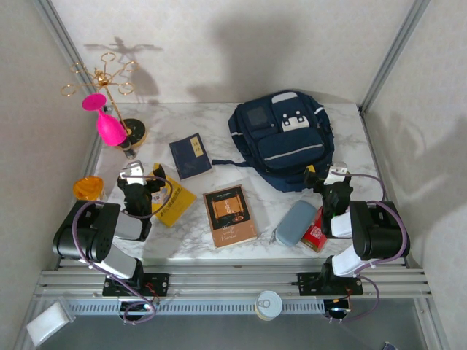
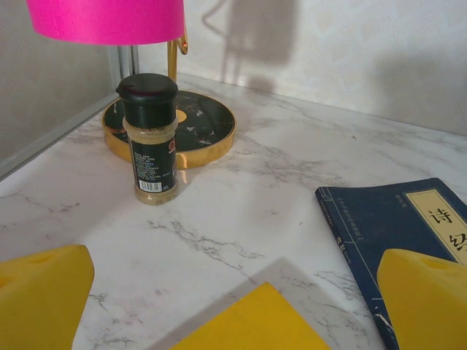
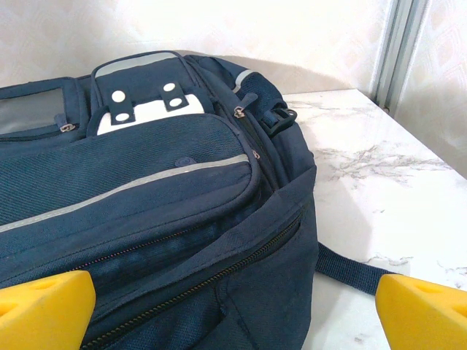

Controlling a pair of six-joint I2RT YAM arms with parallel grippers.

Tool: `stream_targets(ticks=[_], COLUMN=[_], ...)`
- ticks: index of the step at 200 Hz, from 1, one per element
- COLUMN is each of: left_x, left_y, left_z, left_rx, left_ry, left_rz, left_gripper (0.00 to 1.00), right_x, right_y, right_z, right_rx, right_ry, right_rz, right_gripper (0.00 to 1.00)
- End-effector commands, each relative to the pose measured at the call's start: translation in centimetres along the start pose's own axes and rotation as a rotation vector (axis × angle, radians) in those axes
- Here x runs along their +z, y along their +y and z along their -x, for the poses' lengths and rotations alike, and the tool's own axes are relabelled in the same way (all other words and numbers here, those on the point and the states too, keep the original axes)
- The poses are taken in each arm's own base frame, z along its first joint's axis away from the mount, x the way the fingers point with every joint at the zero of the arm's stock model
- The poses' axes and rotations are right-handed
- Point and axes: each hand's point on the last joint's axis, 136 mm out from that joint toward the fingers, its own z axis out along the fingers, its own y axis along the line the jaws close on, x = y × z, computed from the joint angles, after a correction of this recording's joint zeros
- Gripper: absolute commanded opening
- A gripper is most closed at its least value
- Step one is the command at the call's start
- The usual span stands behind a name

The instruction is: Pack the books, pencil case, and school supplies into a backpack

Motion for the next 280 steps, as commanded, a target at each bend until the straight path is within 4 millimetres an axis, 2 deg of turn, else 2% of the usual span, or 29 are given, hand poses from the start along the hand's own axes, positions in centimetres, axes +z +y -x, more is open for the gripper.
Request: stream_targets(ticks=[1, 35, 41, 43, 46, 70, 96, 117, 134, 155, 162, 174, 201, 231, 280], left_x=[0.3, -0.1, -0.2, -0.3, -0.4, -1.4, -2.7, -3.2, -3.4, -3.9, -4.0, -3.9, -4.2, -5.6, -7.7], left_y=[-0.3, -0.7, -0.9, -0.9, -0.9, -0.9, -1.1, -1.6, -1.9, -1.0, -1.5, -1.8, -3.1, -6.7, -13.3], left_z=[1.2, 2.2, 2.5, 2.8, 2.9, 4.5, 7.9, 10.2, 10.8, 10.0, 9.8, 9.3, 8.4, 7.6, 5.3], left_rx=[-0.022, -0.019, -0.016, -0.018, -0.018, -0.043, -0.179, -0.338, -0.484, -0.649, -0.668, -0.684, -0.694, -0.663, -0.608], left_ry=[-0.039, -0.048, -0.046, -0.051, -0.05, -0.061, -0.107, -0.086, -0.037, -0.029, -0.016, 0.04, 0.14, 0.202, 0.333], left_rz=[-0.014, -0.039, -0.046, -0.048, -0.049, -0.053, -0.07, -0.096, -0.099, -0.071, -0.105, -0.105, -0.127, -0.219, -0.36], left_gripper=[0.99, 0.99, 0.99, 0.99, 0.99, 0.99, 0.99, 0.99, 0.99, 0.99, 0.99, 0.99, 0.99, 0.99, 0.99], right_x=[0.0, 0.1, 0.1, 0.5, 0.7, 0.5, -0.3, -1.4, -2.3, -2.6, -2.6, -2.7, -2.5, -1.7, 1.1], right_y=[0.1, -0.1, -0.2, -0.1, -0.1, -0.4, -1.2, -3.3, -3.7, -2.2, -1.8, -1.8, -0.3, 0.5, 1.5], right_z=[1.2, 2.4, 1.9, 3.0, 3.4, 5.1, 7.9, 8.4, 7.3, 6.4, 6.0, 4.5, 1.6, -0.3, -1.2], right_rx=[-0.01, -0.002, 0.001, 0.004, 0.004, 0.057, 0.152, 0.357, 0.466, 0.518, 0.525, 0.563, 0.58, 0.59, 0.602], right_ry=[-0.048, -0.051, -0.015, -0.033, -0.032, -0.007, 0.019, 0.087, 0.157, 0.217, 0.25, 0.334, 0.485, 0.57, 0.607], right_rz=[0.007, -0.008, -0.017, -0.016, -0.017, -0.039, -0.088, -0.234, -0.28, -0.195, -0.177, -0.205, -0.159, -0.136, -0.089], right_gripper=[0.99, 0.99, 0.99, 0.99, 0.99, 0.99, 0.99, 0.99, 0.99, 0.99, 0.99, 0.99, 0.99, 0.99, 0.98])
